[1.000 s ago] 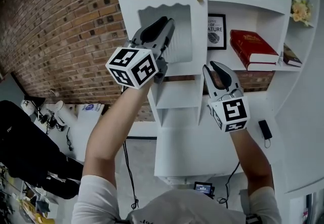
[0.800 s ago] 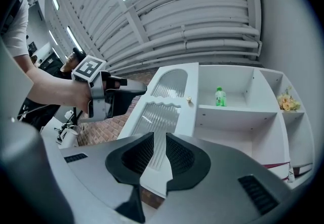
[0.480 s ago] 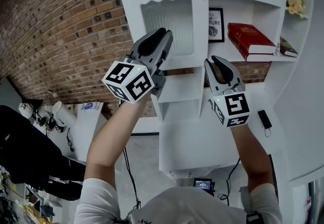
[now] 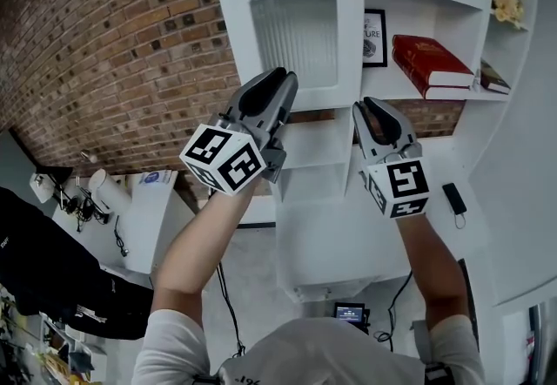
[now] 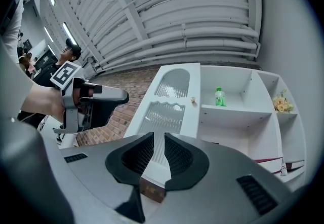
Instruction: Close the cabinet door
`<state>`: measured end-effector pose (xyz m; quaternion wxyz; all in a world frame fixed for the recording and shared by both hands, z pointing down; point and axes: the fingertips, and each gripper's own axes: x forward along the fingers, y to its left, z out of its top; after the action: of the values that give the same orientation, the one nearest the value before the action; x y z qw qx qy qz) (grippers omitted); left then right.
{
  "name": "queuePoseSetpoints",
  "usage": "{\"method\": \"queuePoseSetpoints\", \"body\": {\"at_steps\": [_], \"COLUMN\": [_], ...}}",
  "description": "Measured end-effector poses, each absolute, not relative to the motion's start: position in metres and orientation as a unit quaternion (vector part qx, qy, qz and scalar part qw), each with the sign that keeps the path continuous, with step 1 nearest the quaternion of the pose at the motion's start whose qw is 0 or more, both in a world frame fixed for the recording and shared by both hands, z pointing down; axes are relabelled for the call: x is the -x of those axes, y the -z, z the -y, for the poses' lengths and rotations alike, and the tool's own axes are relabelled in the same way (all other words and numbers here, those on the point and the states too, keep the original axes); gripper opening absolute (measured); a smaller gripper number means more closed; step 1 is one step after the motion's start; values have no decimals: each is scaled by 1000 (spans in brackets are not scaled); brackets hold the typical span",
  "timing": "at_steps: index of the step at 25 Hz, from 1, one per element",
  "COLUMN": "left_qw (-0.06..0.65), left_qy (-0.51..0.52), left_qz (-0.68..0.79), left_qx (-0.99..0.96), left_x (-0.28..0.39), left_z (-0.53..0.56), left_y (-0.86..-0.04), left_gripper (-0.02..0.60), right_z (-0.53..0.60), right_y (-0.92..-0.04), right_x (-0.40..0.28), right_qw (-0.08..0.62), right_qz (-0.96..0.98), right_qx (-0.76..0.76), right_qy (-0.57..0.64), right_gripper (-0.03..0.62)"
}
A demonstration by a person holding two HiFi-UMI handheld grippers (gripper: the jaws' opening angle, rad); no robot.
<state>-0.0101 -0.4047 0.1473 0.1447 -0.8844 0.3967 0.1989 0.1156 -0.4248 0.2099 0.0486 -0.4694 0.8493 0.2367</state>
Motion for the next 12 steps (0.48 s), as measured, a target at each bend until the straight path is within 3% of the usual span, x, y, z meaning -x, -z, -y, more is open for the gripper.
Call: {"method": "queuePoseSetpoints", "body": {"at_steps": [12], "left_qw": [127], "left_qy": [-193], "left_qz": [-398], "left_qx": [888], "left_x": [22], "left_z": [388], "left_y": [-179], "left_gripper": [84], "right_z": [419], "right_y": [-222], "right_x": [-102], "right_qw": [38], "right_qz": [-852], "right_qx": [470], "right_qy": [-229], "right_gripper": [81]}}
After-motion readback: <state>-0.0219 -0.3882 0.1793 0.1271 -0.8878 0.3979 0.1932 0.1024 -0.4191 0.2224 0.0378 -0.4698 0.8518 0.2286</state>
